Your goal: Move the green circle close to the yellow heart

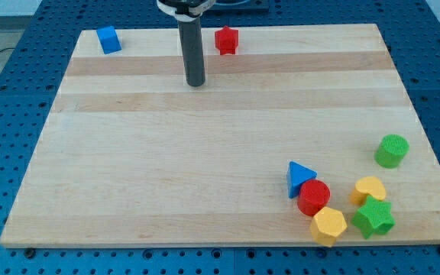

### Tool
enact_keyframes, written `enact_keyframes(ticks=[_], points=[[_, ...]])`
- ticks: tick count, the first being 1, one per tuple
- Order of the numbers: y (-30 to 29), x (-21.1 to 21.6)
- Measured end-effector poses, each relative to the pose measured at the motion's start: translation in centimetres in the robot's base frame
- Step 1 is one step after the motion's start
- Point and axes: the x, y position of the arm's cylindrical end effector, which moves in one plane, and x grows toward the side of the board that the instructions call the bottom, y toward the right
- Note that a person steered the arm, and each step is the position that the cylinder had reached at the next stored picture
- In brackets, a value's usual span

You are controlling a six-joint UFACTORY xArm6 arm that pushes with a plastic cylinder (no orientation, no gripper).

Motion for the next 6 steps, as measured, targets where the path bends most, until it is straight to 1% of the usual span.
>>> enact_keyframes(ticks=[1, 2, 3, 4, 5, 6], points=[[2.0, -0.6], [7.9, -0.6], [16.3, -0.6], [25.6, 1.1], [30.5, 7.9], [31.1, 15.1]])
